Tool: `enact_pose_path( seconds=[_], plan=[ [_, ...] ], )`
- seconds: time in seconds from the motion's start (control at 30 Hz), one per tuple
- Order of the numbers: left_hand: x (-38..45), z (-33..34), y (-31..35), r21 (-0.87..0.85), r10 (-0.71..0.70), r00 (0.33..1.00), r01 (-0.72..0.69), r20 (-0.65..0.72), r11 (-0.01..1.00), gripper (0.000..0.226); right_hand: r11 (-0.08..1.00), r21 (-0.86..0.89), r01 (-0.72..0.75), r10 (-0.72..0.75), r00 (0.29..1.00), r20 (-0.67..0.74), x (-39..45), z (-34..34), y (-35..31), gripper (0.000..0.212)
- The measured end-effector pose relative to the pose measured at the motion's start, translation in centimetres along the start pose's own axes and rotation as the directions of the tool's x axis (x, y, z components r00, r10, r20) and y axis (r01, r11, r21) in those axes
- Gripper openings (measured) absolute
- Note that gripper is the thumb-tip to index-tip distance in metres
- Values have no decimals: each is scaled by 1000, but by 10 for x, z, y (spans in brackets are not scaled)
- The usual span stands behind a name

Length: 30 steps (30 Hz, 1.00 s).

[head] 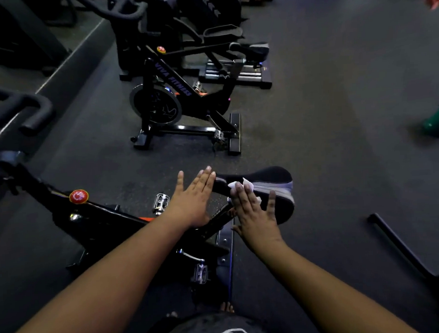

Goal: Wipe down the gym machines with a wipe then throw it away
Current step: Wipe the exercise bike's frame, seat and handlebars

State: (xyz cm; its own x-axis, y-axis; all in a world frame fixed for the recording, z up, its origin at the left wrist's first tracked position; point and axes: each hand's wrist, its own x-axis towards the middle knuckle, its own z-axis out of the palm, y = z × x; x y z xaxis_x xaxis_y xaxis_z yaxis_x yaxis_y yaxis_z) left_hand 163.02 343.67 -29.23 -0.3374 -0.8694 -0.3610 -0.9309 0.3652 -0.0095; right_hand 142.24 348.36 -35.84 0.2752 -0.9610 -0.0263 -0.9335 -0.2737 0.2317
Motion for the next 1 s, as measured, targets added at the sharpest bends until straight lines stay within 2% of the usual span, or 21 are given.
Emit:
enact_pose_path(
  seconds=[0.13,0.27,0.43,0.53,0.67,0.73,0.8,0.9,1.0],
  plan=[
    [2,2,-4,12,17,1000,-17,-6,1000,117,986,125,-108,111,994,-18,-33,3,31,110],
    [4,7,-10,6,49,999,-49,-21,999,119,939,195,-284,260,955,140,-36,-6,44,115],
    [3,2,-16,30,95,995,-95,-3,995,116,780,366,-508,408,856,319,46,-39,73,125],
    [4,0,-18,24,118,993,-118,1,993,113,838,341,-426,309,885,348,66,-53,66,125],
    [6,3,-22,17,145,989,-145,-16,989,108,922,373,-106,-1,962,274,51,-58,16,128],
    [6,1,-24,22,156,988,-156,-4,988,108,941,331,-75,-13,967,255,41,-53,27,127],
    [6,-1,-25,36,161,987,-162,7,986,112,921,318,-226,137,951,278,39,-49,63,122],
    [5,-1,-23,41,167,986,-167,13,985,115,756,387,-528,363,830,423,50,-46,109,111],
    [7,2,-23,39,163,987,-164,4,986,116,673,419,-610,416,780,467,62,-40,113,111]
  ],
)
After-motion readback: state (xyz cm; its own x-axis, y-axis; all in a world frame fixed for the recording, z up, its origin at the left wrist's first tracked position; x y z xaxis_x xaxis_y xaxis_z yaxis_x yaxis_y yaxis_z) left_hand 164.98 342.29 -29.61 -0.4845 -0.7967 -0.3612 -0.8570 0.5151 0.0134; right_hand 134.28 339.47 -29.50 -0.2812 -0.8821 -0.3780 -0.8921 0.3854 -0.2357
